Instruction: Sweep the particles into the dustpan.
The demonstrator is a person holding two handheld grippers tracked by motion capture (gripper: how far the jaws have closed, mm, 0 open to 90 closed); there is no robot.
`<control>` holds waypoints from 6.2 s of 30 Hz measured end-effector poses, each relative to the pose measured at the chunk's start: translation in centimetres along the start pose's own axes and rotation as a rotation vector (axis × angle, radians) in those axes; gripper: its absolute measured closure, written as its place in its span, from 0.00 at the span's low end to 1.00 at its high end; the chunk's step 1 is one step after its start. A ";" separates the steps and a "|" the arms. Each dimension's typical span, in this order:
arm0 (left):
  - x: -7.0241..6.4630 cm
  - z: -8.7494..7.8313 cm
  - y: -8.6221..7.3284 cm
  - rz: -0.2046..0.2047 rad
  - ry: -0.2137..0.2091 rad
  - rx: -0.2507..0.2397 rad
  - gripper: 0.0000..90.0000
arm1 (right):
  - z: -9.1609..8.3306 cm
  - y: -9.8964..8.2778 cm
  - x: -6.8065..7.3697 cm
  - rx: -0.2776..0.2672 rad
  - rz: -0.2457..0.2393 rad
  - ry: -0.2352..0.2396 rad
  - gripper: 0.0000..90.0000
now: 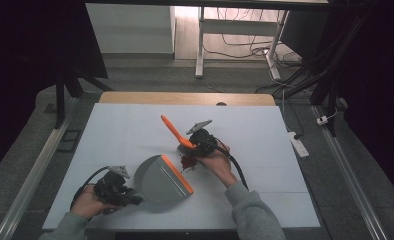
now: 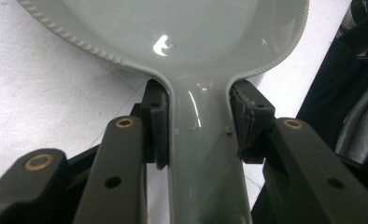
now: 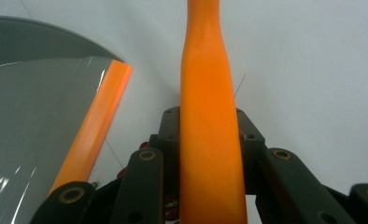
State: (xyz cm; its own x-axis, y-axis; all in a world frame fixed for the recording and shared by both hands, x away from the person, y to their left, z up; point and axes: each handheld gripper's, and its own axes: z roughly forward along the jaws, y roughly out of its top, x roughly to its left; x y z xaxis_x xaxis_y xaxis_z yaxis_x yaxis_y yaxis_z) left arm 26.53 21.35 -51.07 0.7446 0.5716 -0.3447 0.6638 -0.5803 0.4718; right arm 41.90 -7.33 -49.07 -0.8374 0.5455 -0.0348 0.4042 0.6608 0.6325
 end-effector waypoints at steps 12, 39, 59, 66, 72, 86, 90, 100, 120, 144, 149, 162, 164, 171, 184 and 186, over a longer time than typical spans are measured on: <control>0.0 0.0 0.0 0.000 -0.002 0.000 0.68 | 0.3 0.2 1.2 -0.007 -0.010 0.036 0.79; 0.0 0.1 0.0 -0.002 -0.003 -0.003 0.68 | 0.7 0.7 4.3 -0.060 -0.019 0.143 0.79; 0.0 0.1 -0.1 -0.003 -0.005 -0.004 0.68 | -1.1 1.7 5.7 -0.134 -0.056 0.174 0.79; 0.0 0.1 -0.1 -0.001 -0.005 -0.003 0.68 | -1.4 1.0 2.6 -0.107 0.009 0.078 0.79; 0.1 0.1 -0.1 0.000 -0.007 -0.001 0.68 | 0.1 0.3 1.0 -0.053 0.042 0.031 0.79; 0.1 0.2 -0.1 0.001 -0.007 -0.001 0.68 | 1.7 1.7 3.8 -0.012 -0.031 0.105 0.79; 0.1 0.2 -0.1 0.001 -0.008 0.001 0.68 | 1.4 1.3 4.4 -0.043 -0.017 0.137 0.79; 0.1 0.2 -0.1 0.002 -0.006 0.004 0.68 | 0.4 2.0 7.8 -0.103 -0.090 0.254 0.79; 0.1 0.2 -0.1 -0.004 -0.008 -0.001 0.68 | -1.3 0.4 2.9 -0.095 0.009 0.056 0.79; 0.0 0.2 -0.1 -0.005 -0.007 -0.005 0.68 | 0.0 -0.7 3.3 -0.053 0.079 0.120 0.79; 0.1 0.2 -0.1 -0.001 -0.007 0.000 0.68 | 0.2 -0.4 4.4 -0.060 0.059 0.120 0.79; 0.0 0.2 -0.1 -0.001 -0.005 0.001 0.68 | 0.2 0.2 7.1 -0.120 0.054 0.252 0.79; 0.0 0.3 -0.1 -0.004 -0.005 -0.001 0.68 | 0.0 0.4 7.4 -0.137 0.040 0.281 0.79; 0.0 0.3 -0.1 -0.008 -0.003 -0.001 0.68 | -3.6 -0.5 5.5 -0.202 -0.016 0.112 0.79; 0.0 0.3 -0.2 -0.012 -0.004 -0.005 0.68 | -1.7 -1.8 3.1 -0.081 -0.003 0.020 0.79; 0.0 0.3 -0.2 -0.012 -0.004 -0.007 0.68 | -1.5 -1.8 3.3 -0.075 -0.008 0.022 0.79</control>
State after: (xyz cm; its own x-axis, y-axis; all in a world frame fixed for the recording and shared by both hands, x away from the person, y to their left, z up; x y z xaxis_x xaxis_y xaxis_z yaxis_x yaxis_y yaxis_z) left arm 26.43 21.29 -51.36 0.7368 0.5763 -0.3537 0.6724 -0.5695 0.4729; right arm 37.87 -7.51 -49.19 -0.8487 0.5284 -0.0240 0.3693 0.6246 0.6881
